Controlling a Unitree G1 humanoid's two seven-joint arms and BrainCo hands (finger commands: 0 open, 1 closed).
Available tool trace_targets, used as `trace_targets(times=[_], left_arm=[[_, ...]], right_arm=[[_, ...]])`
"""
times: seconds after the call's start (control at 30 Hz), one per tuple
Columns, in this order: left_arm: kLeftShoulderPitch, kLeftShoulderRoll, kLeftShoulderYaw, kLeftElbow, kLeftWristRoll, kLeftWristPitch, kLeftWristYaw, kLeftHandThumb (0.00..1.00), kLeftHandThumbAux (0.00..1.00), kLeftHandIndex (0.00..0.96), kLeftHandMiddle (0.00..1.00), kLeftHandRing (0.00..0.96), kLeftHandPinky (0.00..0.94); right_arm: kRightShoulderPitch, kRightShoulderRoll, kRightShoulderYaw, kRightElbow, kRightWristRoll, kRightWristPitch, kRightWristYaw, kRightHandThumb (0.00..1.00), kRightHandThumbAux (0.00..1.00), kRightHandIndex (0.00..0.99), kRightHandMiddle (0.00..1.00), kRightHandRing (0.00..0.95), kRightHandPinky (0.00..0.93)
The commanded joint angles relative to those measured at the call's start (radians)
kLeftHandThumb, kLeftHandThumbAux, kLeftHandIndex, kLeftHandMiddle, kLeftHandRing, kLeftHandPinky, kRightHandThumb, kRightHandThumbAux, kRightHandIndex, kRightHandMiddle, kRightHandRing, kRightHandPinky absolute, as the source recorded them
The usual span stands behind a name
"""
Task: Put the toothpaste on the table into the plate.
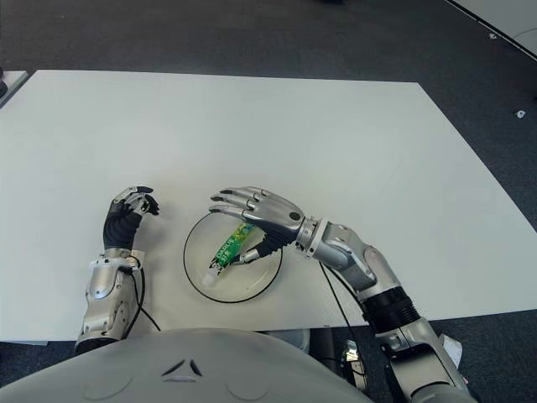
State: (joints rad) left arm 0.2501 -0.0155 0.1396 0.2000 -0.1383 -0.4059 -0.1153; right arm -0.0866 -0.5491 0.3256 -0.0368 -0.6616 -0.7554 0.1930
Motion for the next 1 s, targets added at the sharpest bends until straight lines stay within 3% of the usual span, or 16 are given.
trace_targets(times=[0.03, 0.23, 0.4, 0.53, 0.63, 0.8, 0.87, 1.0], left_arm=[[-0.014, 0.000, -0.001, 0.023, -0.004, -0.005, -0.002, 0.694, 0.721, 0.433, 0.601, 0.582, 0.561], [-0.017, 0.005, -0.001, 0.028, 0.000, -0.001, -0.001, 0.694, 0.721, 0.433, 0.597, 0.577, 0.557], [-0.018, 0.010, -0.002, 0.028, 0.003, 0.004, 0.000, 0.694, 0.720, 0.433, 0.596, 0.576, 0.556], [-0.019, 0.012, -0.003, 0.027, 0.003, 0.012, -0.001, 0.694, 0.720, 0.433, 0.596, 0.572, 0.551], [-0.020, 0.014, -0.004, 0.026, 0.003, 0.015, -0.002, 0.694, 0.720, 0.433, 0.596, 0.570, 0.550], [-0.024, 0.015, -0.002, 0.024, 0.004, 0.022, 0.003, 0.695, 0.720, 0.433, 0.598, 0.574, 0.556], [-0.024, 0.015, -0.002, 0.023, 0.004, 0.023, 0.003, 0.695, 0.720, 0.433, 0.598, 0.574, 0.557], [-0.024, 0.016, -0.001, 0.021, 0.004, 0.025, 0.003, 0.696, 0.721, 0.433, 0.600, 0.580, 0.567]], right_arm=[[-0.034, -0.010, -0.028, 0.012, 0.029, -0.001, -0.009, 0.140, 0.283, 0.000, 0.000, 0.000, 0.000], [-0.077, 0.004, -0.075, -0.034, 0.087, 0.072, 0.020, 0.122, 0.253, 0.000, 0.000, 0.000, 0.000], [-0.094, 0.074, -0.088, -0.010, 0.155, 0.134, -0.007, 0.070, 0.268, 0.000, 0.000, 0.000, 0.000], [-0.205, 0.181, -0.106, 0.102, 0.248, 0.191, -0.038, 0.027, 0.311, 0.000, 0.000, 0.000, 0.000], [-0.223, 0.247, -0.134, 0.126, 0.331, 0.221, -0.061, 0.008, 0.384, 0.000, 0.000, 0.000, 0.001], [-0.184, 0.332, -0.189, 0.124, 0.427, 0.280, -0.114, 0.001, 0.594, 0.020, 0.019, 0.008, 0.044], [-0.167, 0.351, -0.215, 0.134, 0.446, 0.292, -0.139, 0.000, 0.633, 0.039, 0.036, 0.016, 0.064], [-0.141, 0.406, -0.265, 0.126, 0.482, 0.348, -0.195, 0.027, 0.724, 0.203, 0.128, 0.088, 0.085]])
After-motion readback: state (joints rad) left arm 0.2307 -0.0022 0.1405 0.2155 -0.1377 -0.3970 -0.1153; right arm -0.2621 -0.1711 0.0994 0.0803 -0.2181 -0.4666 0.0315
